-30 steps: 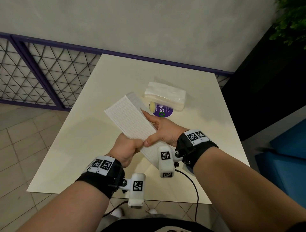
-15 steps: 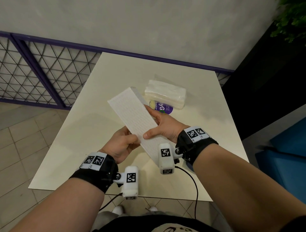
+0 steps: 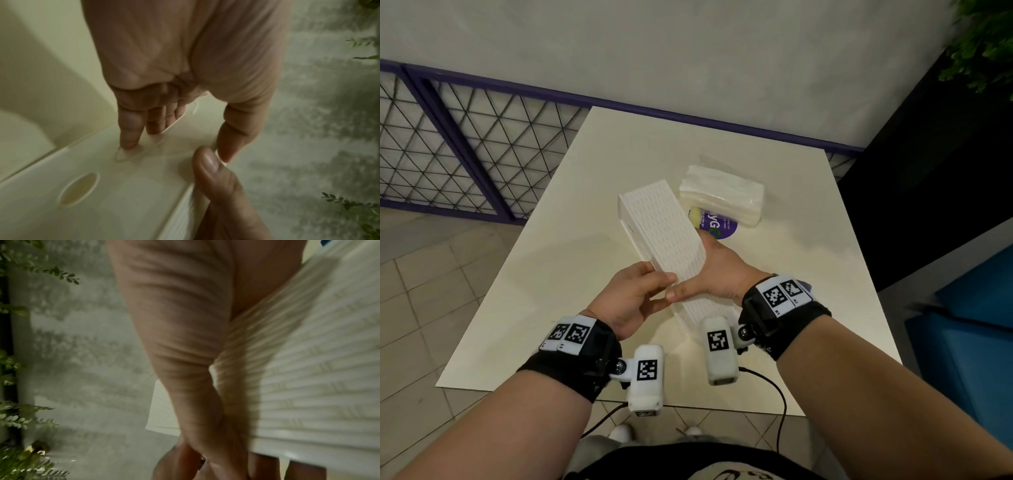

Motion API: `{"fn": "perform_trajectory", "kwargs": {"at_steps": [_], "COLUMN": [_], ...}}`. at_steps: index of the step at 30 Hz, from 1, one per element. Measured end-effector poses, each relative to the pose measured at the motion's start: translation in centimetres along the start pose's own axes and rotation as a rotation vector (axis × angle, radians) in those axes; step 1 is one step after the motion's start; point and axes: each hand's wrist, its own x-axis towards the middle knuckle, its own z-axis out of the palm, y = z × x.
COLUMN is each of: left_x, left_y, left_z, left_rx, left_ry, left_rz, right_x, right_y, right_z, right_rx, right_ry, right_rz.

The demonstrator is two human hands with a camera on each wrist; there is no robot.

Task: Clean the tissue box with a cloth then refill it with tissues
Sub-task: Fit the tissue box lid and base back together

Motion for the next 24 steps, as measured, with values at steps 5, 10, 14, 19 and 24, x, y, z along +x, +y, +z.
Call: {"fn": "perform_trajectory", "kwargs": {"at_steps": [5, 10, 14, 19, 24], "left_x": [0.2, 0.5, 0.3, -0.1, 0.1], "left_y": [-0.3, -0.4, -0.5, 0.0, 0.2], "left_z": [0.0, 0.1, 0.6, -0.2, 0.2], "left_rx": [0.079, 0.089, 0.087, 0.058, 0.104], "left_ry": [0.044, 0.073, 0.097, -0.017, -0.015], "left_rz": [-0.003, -0.016, -0.013, -0.057, -0.05], "right_x": [0.2, 0.0, 0.1, 0.0, 0.1], "right_y": [0.5, 0.3, 0.6, 1.3, 1.1], "right_z": [-0.2, -0.3, 0.3, 0.3, -0.4], "right_rx": [0.004, -0.008, 0.052, 0.219, 0.231], "right_ry": [-0.027, -0.004, 0.033, -0.038, -0.097], "right_rz": [0.032, 0.019, 0.0, -0.022, -0.063]}}
